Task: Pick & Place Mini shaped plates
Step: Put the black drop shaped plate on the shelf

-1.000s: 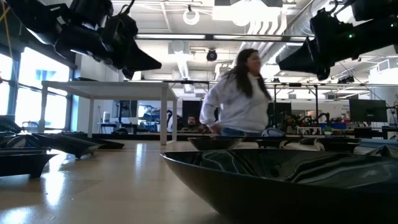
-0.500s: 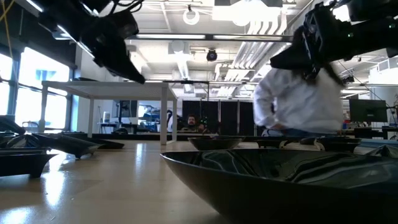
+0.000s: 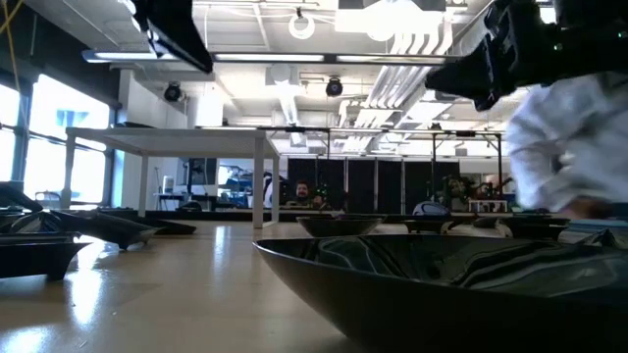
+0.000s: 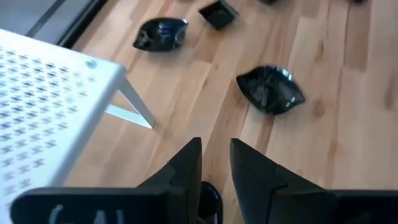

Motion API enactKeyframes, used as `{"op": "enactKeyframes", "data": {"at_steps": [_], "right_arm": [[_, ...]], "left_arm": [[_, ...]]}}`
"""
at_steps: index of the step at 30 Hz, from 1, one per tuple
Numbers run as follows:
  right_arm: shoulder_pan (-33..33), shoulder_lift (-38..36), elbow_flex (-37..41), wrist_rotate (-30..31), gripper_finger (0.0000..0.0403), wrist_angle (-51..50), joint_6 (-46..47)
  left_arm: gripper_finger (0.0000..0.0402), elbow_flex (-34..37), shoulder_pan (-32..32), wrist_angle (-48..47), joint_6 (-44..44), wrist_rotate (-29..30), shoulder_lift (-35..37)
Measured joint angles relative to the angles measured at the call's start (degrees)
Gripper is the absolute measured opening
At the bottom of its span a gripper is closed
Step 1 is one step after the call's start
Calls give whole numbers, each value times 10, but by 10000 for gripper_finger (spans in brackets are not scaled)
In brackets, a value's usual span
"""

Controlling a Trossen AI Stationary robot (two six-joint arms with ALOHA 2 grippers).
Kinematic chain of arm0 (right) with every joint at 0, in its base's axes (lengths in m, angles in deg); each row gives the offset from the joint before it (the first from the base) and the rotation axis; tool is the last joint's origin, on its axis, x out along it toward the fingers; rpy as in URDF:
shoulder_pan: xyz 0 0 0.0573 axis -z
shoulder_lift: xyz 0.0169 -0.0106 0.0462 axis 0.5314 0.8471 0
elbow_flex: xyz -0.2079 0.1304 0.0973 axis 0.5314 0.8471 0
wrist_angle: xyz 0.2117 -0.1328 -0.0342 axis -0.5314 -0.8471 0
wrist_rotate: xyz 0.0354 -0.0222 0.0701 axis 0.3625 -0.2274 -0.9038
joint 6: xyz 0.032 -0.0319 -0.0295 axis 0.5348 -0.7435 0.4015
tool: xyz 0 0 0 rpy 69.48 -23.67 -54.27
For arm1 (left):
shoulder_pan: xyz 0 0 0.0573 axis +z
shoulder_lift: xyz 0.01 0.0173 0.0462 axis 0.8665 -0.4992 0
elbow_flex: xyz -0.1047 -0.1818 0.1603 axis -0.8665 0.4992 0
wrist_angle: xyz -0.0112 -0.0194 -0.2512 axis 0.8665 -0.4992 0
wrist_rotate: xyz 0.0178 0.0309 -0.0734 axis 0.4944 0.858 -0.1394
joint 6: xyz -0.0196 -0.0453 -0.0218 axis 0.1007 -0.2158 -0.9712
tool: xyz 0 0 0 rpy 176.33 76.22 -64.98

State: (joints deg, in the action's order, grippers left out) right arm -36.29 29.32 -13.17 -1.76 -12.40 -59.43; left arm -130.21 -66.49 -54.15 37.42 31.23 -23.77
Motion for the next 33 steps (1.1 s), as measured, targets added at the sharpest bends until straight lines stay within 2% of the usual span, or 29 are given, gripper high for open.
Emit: {"op": "enactKeyframes", "data": {"at_steps": [3, 7, 14, 20, 26, 30, 33], "right_arm": [[0, 0, 0, -10, 78, 33, -39], [0, 0, 0, -50, 78, 11, -47], [0, 0, 0, -51, 78, 2, -49], [0, 0, 0, -52, 78, 0, -53], [0, 0, 0, -67, 78, -4, -53], [0, 0, 0, -70, 78, -1, -53], [0, 0, 0, -73, 78, 1, -53]], "left_arm": [[81, -22, 0, -45, -34, -26, 0], [81, -21, -9, -85, -105, -70, -14], [81, -14, -58, -180, -205, -99, -108], [99, -14, -63, -134, -201, -162, -187], [157, -7, -63, -139, -186, -120, -209], [186, 36, -63, -129, -213, -120, -207], [190, 76, -63, -113, -243, -129, -207]]}}
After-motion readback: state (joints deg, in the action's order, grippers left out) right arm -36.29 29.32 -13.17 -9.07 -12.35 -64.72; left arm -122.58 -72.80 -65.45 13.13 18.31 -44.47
